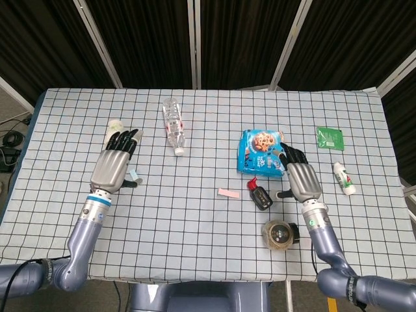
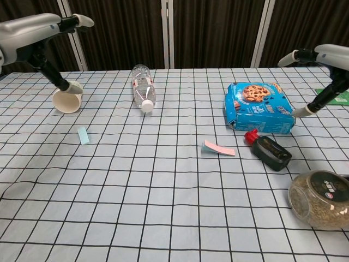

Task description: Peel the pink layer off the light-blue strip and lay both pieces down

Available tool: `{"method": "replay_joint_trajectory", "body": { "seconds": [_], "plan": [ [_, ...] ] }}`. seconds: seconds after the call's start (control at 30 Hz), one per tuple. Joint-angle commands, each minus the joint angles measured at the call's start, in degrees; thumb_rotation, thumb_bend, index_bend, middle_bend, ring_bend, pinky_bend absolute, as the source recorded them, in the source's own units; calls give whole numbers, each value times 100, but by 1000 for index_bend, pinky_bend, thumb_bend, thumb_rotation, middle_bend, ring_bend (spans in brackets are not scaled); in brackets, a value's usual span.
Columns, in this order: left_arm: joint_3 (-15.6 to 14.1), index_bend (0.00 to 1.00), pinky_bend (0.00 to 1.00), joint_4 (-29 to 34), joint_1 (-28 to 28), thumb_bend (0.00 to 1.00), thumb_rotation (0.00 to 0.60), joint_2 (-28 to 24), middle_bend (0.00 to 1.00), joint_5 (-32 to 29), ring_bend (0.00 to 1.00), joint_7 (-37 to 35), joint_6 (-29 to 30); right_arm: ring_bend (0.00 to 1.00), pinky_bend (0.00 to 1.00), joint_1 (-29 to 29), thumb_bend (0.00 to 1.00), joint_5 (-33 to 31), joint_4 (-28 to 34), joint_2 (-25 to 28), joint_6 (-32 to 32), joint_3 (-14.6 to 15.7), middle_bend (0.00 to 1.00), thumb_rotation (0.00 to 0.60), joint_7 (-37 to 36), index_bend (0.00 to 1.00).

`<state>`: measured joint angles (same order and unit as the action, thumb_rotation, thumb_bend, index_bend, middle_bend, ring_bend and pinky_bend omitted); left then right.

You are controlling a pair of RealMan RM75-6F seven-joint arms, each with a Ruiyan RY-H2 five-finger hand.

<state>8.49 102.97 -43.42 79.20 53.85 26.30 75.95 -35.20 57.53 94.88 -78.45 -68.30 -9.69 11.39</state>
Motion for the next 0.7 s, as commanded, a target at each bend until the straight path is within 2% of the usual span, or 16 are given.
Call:
{"method": "replay_joint_trajectory", "body": {
  "seconds": [0.03,0.17,0.27,0.4,0.47,0.53,0.7],
  "plan": [
    [-219,0,0,29,328,0,600,-260,0,375,0,-362,148,0,0,401,0,788,16,375,-388,272,0,600,-460,164],
    [-539,0,0,33,826,0,600,-556,0,925,0,-648,540,0,0,840,0,1858,-235,835,-894,627,0,600,-1198,163],
    [-879,0,0,-137,1354,0,600,-732,0,1482,0,-633,1208,0,0,1214,0,2583,-551,1175,-1421,923,0,600,-1652,161],
    [-1094,0,0,-261,1757,0,600,-799,0,1778,0,-730,1583,0,0,1477,0,2797,-693,1319,-1748,1021,0,600,-1653,141],
    [-1345,0,0,-158,2221,0,600,-965,0,1952,0,-1000,1949,0,0,1804,0,2761,-662,1514,-2065,1091,0,600,-1473,135],
    [-1482,0,0,-162,2446,0,600,-1047,0,2142,0,-1143,2082,0,0,1943,0,2797,-578,1640,-2177,1118,0,600,-1466,132],
    [-1583,0,0,-204,2807,0,600,-1127,0,2350,0,-1341,2156,0,0,2238,0,2808,-426,1810,-2413,1101,0,600,-1244,122]
  ]
}}
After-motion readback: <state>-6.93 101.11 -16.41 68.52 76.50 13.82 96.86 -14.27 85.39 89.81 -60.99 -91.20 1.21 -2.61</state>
